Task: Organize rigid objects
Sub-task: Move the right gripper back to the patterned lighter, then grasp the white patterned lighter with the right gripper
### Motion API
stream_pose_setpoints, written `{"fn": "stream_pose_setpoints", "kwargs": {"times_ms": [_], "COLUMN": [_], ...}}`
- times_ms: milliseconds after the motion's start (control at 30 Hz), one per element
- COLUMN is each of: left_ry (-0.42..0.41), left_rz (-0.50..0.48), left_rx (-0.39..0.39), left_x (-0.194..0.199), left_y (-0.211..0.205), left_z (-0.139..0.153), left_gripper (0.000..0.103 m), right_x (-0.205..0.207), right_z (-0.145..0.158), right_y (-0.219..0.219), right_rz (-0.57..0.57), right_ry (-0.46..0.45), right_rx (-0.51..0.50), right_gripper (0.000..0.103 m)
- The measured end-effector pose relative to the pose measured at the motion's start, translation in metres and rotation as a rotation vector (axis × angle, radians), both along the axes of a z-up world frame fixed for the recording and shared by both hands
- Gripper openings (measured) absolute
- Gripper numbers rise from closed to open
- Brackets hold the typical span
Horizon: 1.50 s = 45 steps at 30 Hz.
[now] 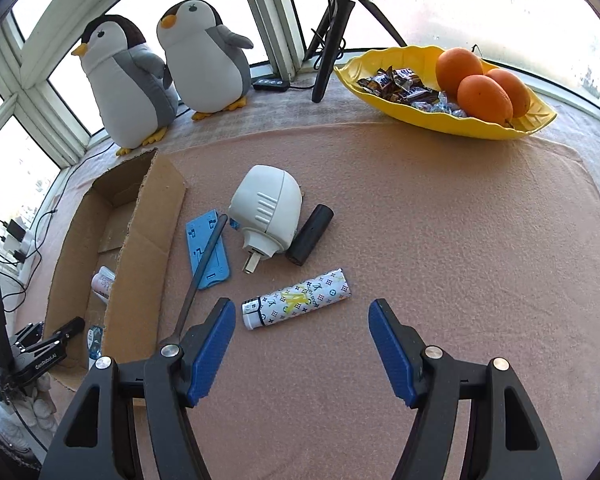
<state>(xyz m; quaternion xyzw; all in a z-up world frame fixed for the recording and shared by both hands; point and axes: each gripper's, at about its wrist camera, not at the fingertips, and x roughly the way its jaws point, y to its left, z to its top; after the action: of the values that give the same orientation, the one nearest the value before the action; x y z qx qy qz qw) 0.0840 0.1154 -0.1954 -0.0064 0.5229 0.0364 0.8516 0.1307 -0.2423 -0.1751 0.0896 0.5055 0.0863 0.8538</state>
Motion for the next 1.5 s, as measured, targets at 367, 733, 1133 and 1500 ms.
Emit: {"fn": "stream_pose_setpoints", "kwargs": {"times_ms": [367, 733, 1133, 1500], "left_ry": [0.002, 0.003, 0.003, 0.002], "left_rz": [0.006, 0.009, 0.013, 0.013], "left_rx": [0.004, -0.002, -0.015, -0.009], "left_x": [0.001, 0.0, 0.001, 0.001], "left_y": [-0.001, 0.0, 0.001, -0.001], "left_z": [0.0, -0.001, -0.002, -0.002], "left_gripper": [0.056, 0.056, 0.056, 0.056], "right_x": [0.019, 0.044, 0.037, 0.022], "right_z": [-0.025, -0.044, -0.047, -0.041], "right_y": [0.007, 0.025, 0.035, 0.011], "right_rz": [-0.077, -0.109, -0.042, -0.031], "right_ry": [0.101, 0.143, 0.131, 0.132], "right_rx": [0.015, -0.058, -0.201, -0.21], "right_gripper": [0.065, 0.065, 0.061, 0.027]}}
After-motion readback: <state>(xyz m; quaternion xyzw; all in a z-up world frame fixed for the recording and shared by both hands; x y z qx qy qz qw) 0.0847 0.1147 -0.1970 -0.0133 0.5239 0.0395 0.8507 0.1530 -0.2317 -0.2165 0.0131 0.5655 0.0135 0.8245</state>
